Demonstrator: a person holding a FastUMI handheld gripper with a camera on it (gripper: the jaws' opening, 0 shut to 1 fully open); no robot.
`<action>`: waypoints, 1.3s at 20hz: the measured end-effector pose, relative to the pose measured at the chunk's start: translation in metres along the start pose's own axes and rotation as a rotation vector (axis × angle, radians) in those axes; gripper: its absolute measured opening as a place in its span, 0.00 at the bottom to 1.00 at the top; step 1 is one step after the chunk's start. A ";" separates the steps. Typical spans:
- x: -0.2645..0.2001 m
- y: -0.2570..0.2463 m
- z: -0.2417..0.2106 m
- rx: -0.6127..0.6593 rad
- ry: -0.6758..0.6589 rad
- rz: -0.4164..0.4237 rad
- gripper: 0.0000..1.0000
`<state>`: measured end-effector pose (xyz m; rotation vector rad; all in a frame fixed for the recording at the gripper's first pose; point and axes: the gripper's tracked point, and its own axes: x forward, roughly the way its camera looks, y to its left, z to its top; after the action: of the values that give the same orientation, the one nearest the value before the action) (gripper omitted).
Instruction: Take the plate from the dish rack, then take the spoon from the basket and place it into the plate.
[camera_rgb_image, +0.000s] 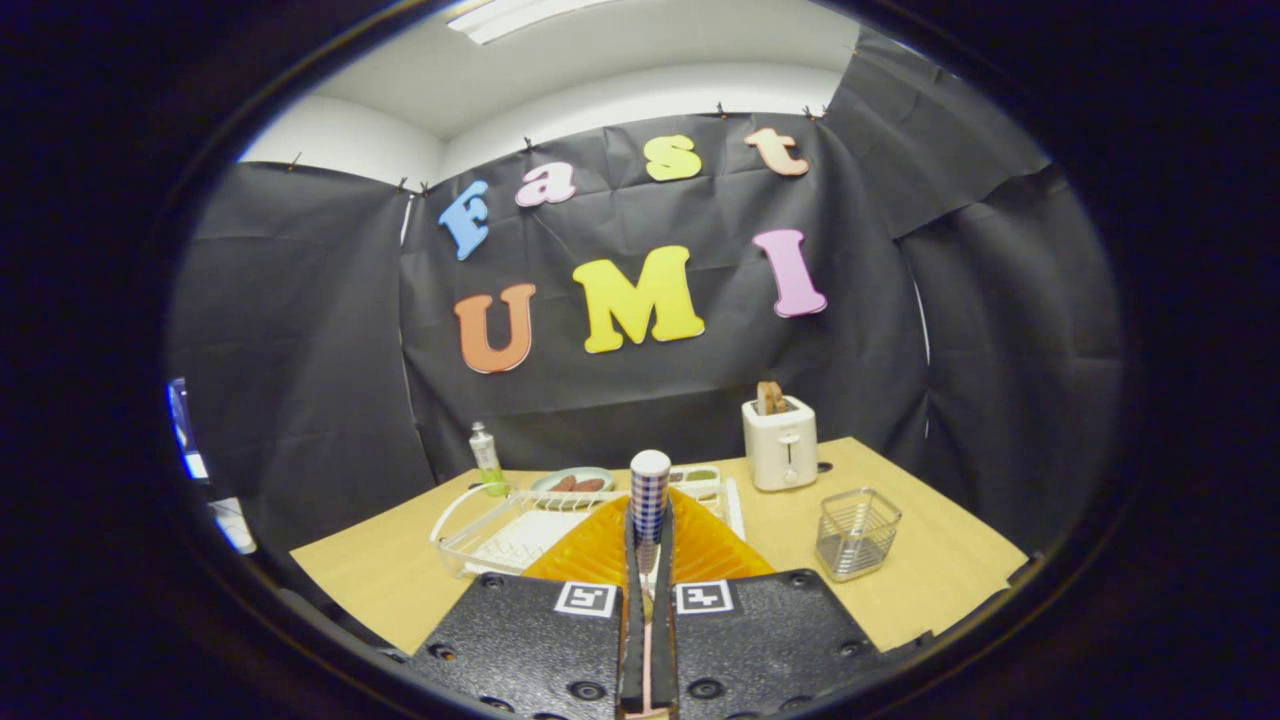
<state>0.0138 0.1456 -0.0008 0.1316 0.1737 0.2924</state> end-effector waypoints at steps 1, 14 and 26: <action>0.004 0.006 -0.012 -0.005 0.017 0.007 0.08; 0.029 0.018 -0.092 0.101 0.141 0.032 0.17; 0.031 -0.013 -0.060 0.047 0.093 -0.038 0.83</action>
<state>0.0350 0.1490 -0.0661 0.1611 0.2746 0.2571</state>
